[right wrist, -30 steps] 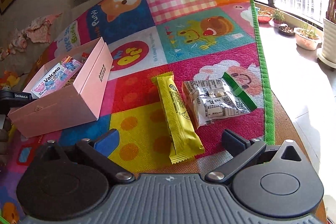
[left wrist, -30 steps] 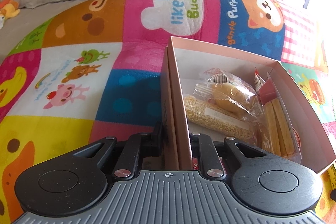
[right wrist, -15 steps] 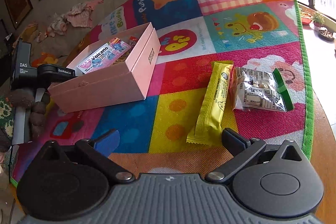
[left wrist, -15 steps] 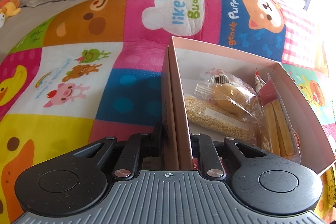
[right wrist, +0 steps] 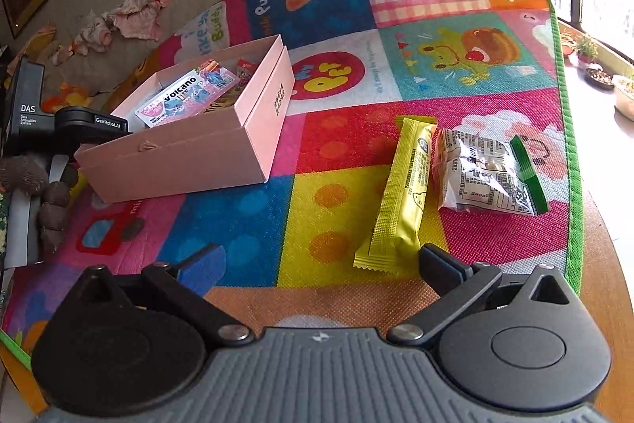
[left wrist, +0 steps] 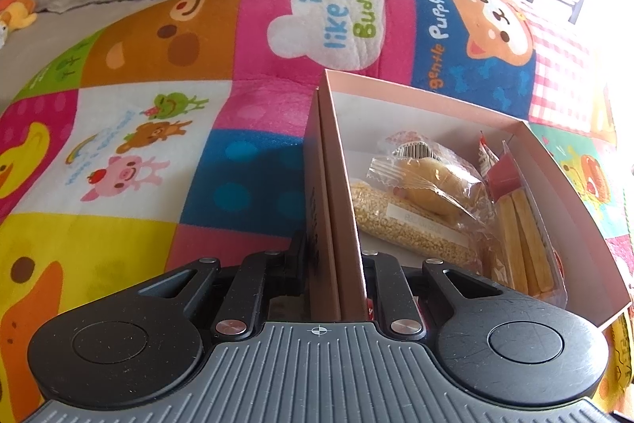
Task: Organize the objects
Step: 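Move the right gripper back to the white candy packet on the mat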
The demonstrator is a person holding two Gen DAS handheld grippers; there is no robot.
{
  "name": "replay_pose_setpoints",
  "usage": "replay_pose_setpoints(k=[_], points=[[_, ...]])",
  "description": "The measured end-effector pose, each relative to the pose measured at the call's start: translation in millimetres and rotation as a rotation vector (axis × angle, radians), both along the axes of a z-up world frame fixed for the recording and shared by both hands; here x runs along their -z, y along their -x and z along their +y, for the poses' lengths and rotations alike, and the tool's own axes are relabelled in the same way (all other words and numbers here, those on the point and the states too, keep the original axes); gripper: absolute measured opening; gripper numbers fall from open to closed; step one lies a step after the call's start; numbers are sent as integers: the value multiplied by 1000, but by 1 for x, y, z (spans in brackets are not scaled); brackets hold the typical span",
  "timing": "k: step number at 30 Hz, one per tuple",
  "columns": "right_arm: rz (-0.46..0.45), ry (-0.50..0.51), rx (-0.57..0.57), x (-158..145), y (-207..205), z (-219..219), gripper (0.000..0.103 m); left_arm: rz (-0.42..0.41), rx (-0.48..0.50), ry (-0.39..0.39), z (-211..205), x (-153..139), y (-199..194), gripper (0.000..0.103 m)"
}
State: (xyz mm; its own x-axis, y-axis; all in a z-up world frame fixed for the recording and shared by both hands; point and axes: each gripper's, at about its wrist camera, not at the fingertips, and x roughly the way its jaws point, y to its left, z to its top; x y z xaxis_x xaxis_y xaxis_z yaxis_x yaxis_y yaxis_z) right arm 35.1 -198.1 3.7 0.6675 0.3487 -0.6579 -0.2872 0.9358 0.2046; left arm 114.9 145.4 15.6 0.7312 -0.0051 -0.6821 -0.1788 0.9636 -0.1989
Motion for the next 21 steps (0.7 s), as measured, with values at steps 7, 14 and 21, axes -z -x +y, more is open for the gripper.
replay_pose_setpoints(k=[7,14,21], points=[[-72,39,35,-21,-13,-17,103,0,9,-5,0,0,1,17],[-124,208,318,-38,-66,-48,103,-11,19,-4,0,1,2,19],[-36,296,349,-13,-130,-51,88,-10,22,0,1,0,2,19]])
